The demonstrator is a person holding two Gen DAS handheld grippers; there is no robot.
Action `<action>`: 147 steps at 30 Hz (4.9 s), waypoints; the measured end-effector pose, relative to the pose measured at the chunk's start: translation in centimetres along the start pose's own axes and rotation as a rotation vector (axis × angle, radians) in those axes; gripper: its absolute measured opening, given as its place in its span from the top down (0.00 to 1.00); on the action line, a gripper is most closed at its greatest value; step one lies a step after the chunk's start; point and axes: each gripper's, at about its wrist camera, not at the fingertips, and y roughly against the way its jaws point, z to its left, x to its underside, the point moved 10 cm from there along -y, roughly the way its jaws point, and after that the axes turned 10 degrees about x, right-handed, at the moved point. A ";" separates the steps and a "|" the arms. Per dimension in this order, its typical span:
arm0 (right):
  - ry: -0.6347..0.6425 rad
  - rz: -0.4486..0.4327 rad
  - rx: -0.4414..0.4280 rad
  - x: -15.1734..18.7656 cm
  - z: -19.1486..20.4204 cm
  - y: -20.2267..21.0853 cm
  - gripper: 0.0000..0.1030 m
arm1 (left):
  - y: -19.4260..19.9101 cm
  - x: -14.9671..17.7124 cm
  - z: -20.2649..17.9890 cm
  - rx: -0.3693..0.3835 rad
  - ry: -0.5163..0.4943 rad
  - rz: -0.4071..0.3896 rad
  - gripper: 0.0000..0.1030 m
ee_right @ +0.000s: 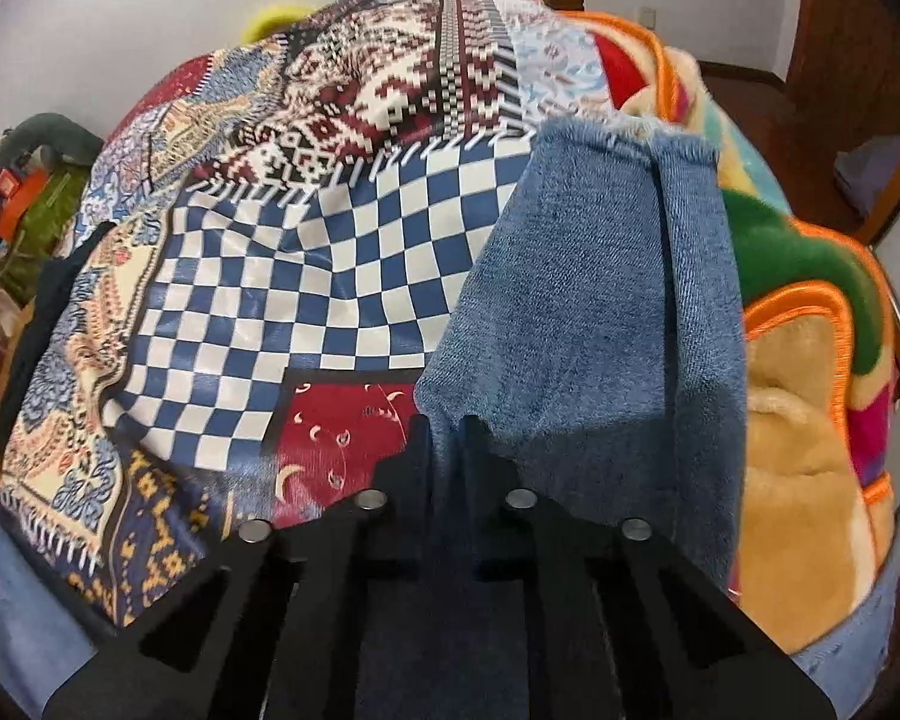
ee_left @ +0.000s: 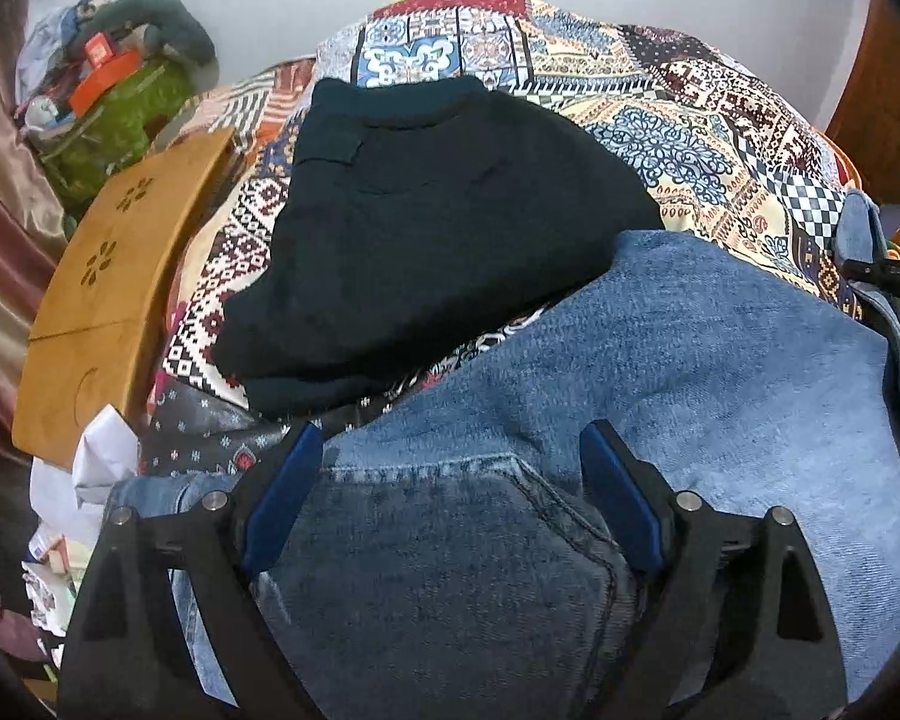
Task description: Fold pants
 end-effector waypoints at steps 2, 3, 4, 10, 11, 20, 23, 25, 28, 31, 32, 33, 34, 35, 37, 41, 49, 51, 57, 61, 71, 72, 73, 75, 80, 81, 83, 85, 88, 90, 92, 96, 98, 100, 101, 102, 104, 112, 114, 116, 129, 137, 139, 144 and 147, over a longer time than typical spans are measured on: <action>0.006 -0.029 -0.008 0.1 -0.5 1.8 0.95 | 0.5 0.1 -0.4 -0.007 -0.016 0.007 0.14; -0.004 -0.055 -0.023 0.0 -0.9 3.3 0.95 | 0.9 0.1 -0.7 -0.013 -0.025 0.003 0.14; -0.012 -0.071 -0.036 -0.3 -1.4 4.2 0.95 | 1.5 0.2 -1.0 -0.021 -0.038 -0.004 0.14; -0.064 -0.209 -0.089 0.6 -6.1 13.7 0.95 | 4.4 0.2 -3.0 -0.017 -0.062 -0.041 0.14; -0.079 -0.233 -0.095 1.3 -7.3 15.4 0.95 | 4.9 0.3 -3.4 -0.015 -0.063 -0.048 0.14; -0.225 -0.105 0.064 11.3 -18.5 16.0 0.54 | 6.0 1.0 -6.3 0.006 -0.082 -0.050 0.14; -0.336 -0.063 0.047 14.1 -20.9 15.3 0.53 | 5.5 1.3 -7.2 0.002 -0.097 -0.036 0.14; -0.390 -0.051 0.033 14.8 -21.6 15.1 0.53 | 5.1 1.5 -7.8 -0.004 -0.112 -0.030 0.14; -0.429 -0.067 0.050 14.3 -21.8 14.3 0.53 | 4.2 1.9 -8.6 0.002 -0.124 -0.015 0.14; -0.454 -0.065 0.101 13.9 -22.1 12.5 0.53 | 2.5 3.0 -9.1 0.019 -0.121 0.036 0.11; -0.468 -0.061 0.113 14.0 -22.6 11.8 0.53 | 2.0 3.3 -9.2 0.018 -0.123 0.043 0.10; -0.478 -0.050 0.122 14.2 -23.1 11.1 0.53 | 2.0 3.5 -9.3 0.013 -0.128 0.028 0.08; -0.479 -0.021 0.129 14.5 -23.2 9.9 0.53 | 2.1 3.5 -9.3 0.006 -0.133 0.010 0.08; -0.466 0.020 0.130 15.0 -23.0 8.7 0.53 | 2.1 3.6 -9.2 0.013 -0.136 0.009 0.08; -0.434 0.036 0.141 15.6 -22.7 7.6 0.53 | 2.3 3.7 -9.1 0.035 -0.133 0.015 0.08; -0.360 0.020 0.209 14.5 -22.1 9.2 0.53 | 4.0 3.5 -7.7 0.025 -0.119 -0.015 0.08; -0.061 -0.171 0.101 7.7 -10.7 15.9 0.52 | 9.9 1.9 2.7 -0.101 0.021 -0.157 0.08; 0.012 -0.222 0.044 6.1 -6.4 17.5 0.51 | 10.6 2.0 5.8 -0.133 0.065 -0.163 0.08; 0.275 -0.301 -0.138 4.6 7.8 20.0 0.48 | 11.7 3.5 14.2 -0.199 0.168 -0.163 0.08; 0.427 -0.281 -0.222 4.8 16.2 19.0 0.48 | 9.9 5.5 17.7 -0.185 0.218 -0.112 0.08; 0.618 -0.162 -0.329 5.4 27.7 13.1 0.48 | 2.0 9.4 19.6 -0.012 0.325 0.032 0.13; 0.625 -0.143 -0.337 5.5 28.5 12.3 0.48 | 1.5 9.5 19.5 0.002 0.337 0.036 0.13; 0.627 -0.117 -0.344 5.6 29.3 11.1 0.48 | 1.2 9.5 19.3 0.014 0.346 0.038 0.14; 0.626 -0.075 -0.350 5.8 30.1 10.0 0.50 | 1.0 9.5 18.9 0.036 0.347 0.037 0.19; 0.626 0.005 -0.378 7.3 30.9 8.3 0.79 | 1.5 9.4 17.4 0.101 0.338 0.014 0.54; 0.636 -0.003 -0.376 7.5 30.8 8.7 0.87 | 1.6 9.4 17.2 0.101 0.339 0.005 0.61; 0.665 -0.024 -0.366 7.7 31.0 9.1 0.92 | 2.2 9.5 17.3 0.027 0.327 -0.009 0.79; 0.702 -0.093 -0.346 8.1 31.0 10.1 0.95 | 2.9 9.7 17.5 -0.039 0.315 -0.030 0.93; 0.749 -0.203 -0.319 8.2 31.0 12.1 0.96 | 3.6 10.1 18.0 -0.129 0.291 -0.039 0.93; 0.747 -0.241 -0.310 7.6 31.0 12.7 0.97 | 3.9 10.3 18.5 -0.188 0.287 -0.051 0.92; 0.737 -0.260 -0.295 7.0 30.9 12.6 0.97 | 3.4 10.5 18.7 -0.196 0.283 -0.039 0.92; 0.752 -0.205 -0.231 7.2 31.0 10.7 0.96 | 3.8 10.3 18.1 -0.190 0.251 -0.002 0.90; 0.734 -0.176 -0.246 7.2 30.7 11.4 0.94 | 5.7 10.0 17.6 -0.129 0.264 -0.029 0.84; 0.709 -0.179 -0.251 6.9 29.6 12.8 0.86 | 7.7 9.9 17.4 -0.096 0.282 -0.069 0.50; 0.700 -0.193 -0.248 6.7 28.9 13.7 0.77 | 9.1 9.8 17.3 -0.088 0.292 -0.099 0.40; 0.691 -0.211 -0.249 6.5 28.1 14.7 0.67 | 10.3 9.8 17.3 -0.080 0.299 -0.134 0.32; 0.658 -0.262 -0.249 6.0 26.1 16.8 0.57 | 12.1 9.9 16.8 -0.062 0.308 -0.168 0.31; 0.494 -0.353 -0.162 6.8 14.9 22.1 0.49 | 12.1 14.1 14.7 -0.004 0.377 -0.084 0.26; 0.448 -0.357 -0.128 7.3 12.1 22.5 0.49 | 11.5 15.4 14.2 0.009 0.391 -0.058 0.26; 0.383 -0.349 -0.085 8.0 8.6 22.6 0.49 | 10.8 16.6 13.6 0.034 0.416 -0.028 0.26; -0.011 -0.183 0.131 15.7 -10.9 18.4 0.49 | 7.3 16.8 11.4 0.184 0.570 0.015 0.35; -0.203 -0.121 0.167 17.7 -18.4 15.2 0.49 | 6.1 16.5 12.1 0.034 0.538 0.042 0.75; -0.265 -0.100 0.142 17.5 -19.8 14.2 0.49 | 6.1 16.7 12.2 0.030 0.534 0.046 0.75; -0.402 -0.090 0.103 16.8 -23.1 12.1 0.49 | 6.2 16.7 12.1 -0.009 0.525 0.046 0.76; -0.433 -0.073 0.114 16.8 -23.9 10.7 0.49 | 6.3 16.5 11.9 -0.051 0.496 0.045 0.77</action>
